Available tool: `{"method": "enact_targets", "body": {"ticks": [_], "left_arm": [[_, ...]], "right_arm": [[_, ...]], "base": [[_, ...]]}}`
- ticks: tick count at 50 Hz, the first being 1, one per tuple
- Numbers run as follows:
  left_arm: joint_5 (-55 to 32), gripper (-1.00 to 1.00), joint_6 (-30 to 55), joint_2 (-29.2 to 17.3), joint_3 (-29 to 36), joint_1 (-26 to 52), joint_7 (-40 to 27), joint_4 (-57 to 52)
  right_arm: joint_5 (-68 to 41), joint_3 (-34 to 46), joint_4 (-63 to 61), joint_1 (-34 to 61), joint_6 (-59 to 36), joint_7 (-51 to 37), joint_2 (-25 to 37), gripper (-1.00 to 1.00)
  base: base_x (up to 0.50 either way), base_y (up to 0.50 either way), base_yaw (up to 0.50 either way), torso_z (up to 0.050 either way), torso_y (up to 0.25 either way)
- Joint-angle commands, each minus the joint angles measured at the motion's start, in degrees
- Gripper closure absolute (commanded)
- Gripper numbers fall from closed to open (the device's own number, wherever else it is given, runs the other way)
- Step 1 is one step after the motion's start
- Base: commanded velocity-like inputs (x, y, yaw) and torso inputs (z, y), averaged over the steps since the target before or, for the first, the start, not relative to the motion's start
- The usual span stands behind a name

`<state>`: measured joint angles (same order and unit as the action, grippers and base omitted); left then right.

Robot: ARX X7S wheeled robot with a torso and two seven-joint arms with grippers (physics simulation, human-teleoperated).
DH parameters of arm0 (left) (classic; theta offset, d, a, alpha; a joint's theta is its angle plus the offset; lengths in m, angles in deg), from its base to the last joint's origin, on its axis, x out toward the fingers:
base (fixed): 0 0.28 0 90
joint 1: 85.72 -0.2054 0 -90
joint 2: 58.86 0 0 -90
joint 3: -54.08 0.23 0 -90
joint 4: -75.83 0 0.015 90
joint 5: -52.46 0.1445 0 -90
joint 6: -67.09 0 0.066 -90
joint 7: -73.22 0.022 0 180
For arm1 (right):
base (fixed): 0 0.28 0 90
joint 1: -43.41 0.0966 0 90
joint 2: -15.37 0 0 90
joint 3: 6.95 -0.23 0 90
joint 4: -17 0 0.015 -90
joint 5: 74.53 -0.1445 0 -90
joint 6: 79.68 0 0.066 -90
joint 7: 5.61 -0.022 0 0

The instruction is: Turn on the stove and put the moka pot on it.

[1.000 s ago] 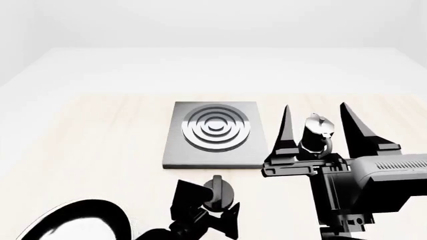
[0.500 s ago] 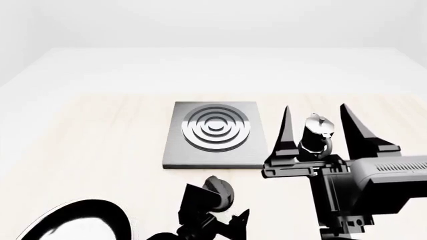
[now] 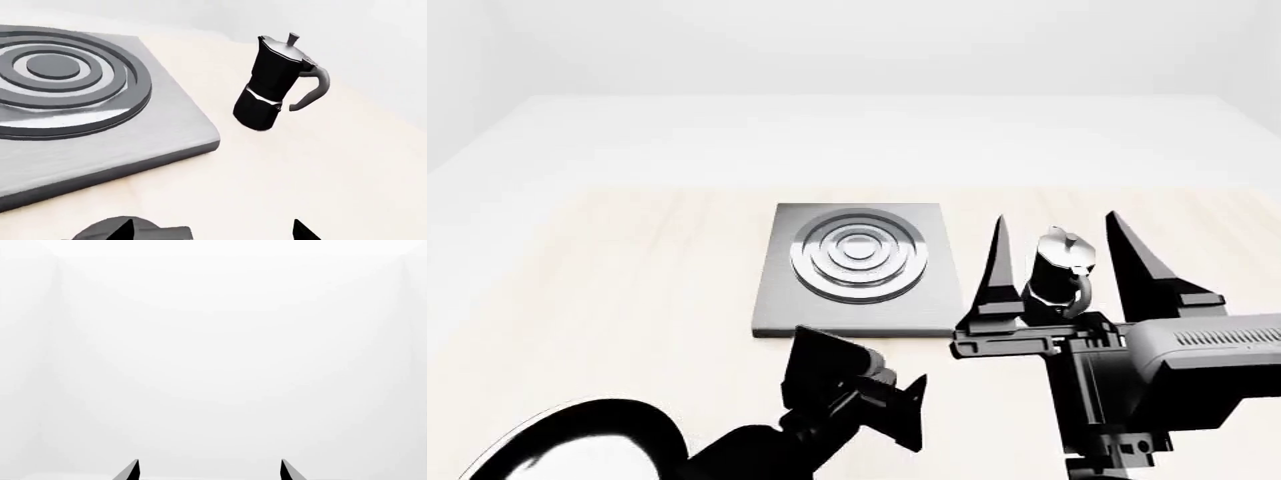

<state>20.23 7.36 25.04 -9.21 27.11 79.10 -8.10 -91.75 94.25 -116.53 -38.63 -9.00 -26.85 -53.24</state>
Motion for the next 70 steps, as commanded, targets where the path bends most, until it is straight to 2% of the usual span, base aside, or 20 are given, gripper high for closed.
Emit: {"method": "enact_targets", "body": {"ticks": [1, 7, 15, 16, 19, 22, 23, 30, 34, 42, 56, 70], "left_arm": [[-0.96, -1.0, 1.37, -0.75, -1.36, 4.53, -2.31, -3.78], [-3.28, -1.0, 2.32, -2.24, -3.73, 4.25, -4.76, -11.75], [0.18, -1.0, -4.91, -4.71, -6.46, 1.89, -7.29, -18.67], [-0.59, -1.0, -5.73, -4.87, -8.11, 1.45, -8.06, -20.28], [1.86, -1.0, -8.3, -6.03, -9.02, 0.6, -9.67, -23.2], [2.18, -1.0, -10.39, -6.46, -10.71, -0.36, -10.63, -24.96], [2.41, -1.0, -11.89, -6.8, -11.84, -1.08, -11.01, -26.01], [7.41, -1.0, -16.49, -8.89, -15.55, -4.18, -15.77, -31.31], [11.31, -1.0, -16.67, -10.61, -15.58, -5.48, -17.88, -34.26], [13.38, -1.0, -18.29, -14.35, -15.03, -9.66, -16.98, -40.66], [13.88, -1.0, -22.13, -16.39, -17.93, -14.6, -17.92, -45.53], [13.93, -1.0, -22.37, -16.59, -17.74, -14.74, -18.18, -45.67]], "right_arm": [[-0.21, -0.02, 0.22, -0.33, 0.47, -0.12, 0.26, -1.0], [-0.47, -0.07, 0.09, -0.16, 0.14, -0.31, 0.39, -1.0], [-1.17, -0.18, -1.28, 0.87, -1.91, -0.93, 0.75, -1.0], [0.0, 0.17, 0.47, -0.53, 1.04, -0.4, 0.57, -1.0], [-1.36, -0.27, -1.33, 1.21, -2.18, -1.11, 0.83, -1.0], [-0.19, 0.14, 0.35, -0.15, 0.7, -0.57, 0.73, -1.0], [-1.35, -0.36, -0.77, 1.37, -1.81, -1.02, 0.95, -1.0], [-1.79, -0.83, -0.52, 2.01, -2.22, -1.08, 1.33, -1.0], [-1.78, -0.97, 0.72, 2.61, -1.96, -0.83, 1.44, -1.0], [-2.06, -1.7, 4.86, 4.13, -1.85, -0.44, 1.55, -1.0], [-0.39, -2.01, 17.38, 6.53, 0.42, 0.84, 1.55, -1.0], [0.9, -2.12, 27.22, 5.86, 4.94, 1.94, 1.11, -1.0]], "base": [[0.0, 0.0, 0.0, 0.0, 0.0], [0.0, 0.0, 0.0, 0.0, 0.0], [0.0, 0.0, 0.0, 0.0, 0.0], [0.0, 0.0, 0.0, 0.0, 0.0], [0.0, 0.0, 0.0, 0.0, 0.0], [0.0, 0.0, 0.0, 0.0, 0.0], [0.0, 0.0, 0.0, 0.0, 0.0], [0.0, 0.0, 0.0, 0.0, 0.0], [0.0, 0.0, 0.0, 0.0, 0.0], [0.0, 0.0, 0.0, 0.0, 0.0], [0.0, 0.0, 0.0, 0.0, 0.0], [0.0, 0.0, 0.0, 0.0, 0.0]]}}
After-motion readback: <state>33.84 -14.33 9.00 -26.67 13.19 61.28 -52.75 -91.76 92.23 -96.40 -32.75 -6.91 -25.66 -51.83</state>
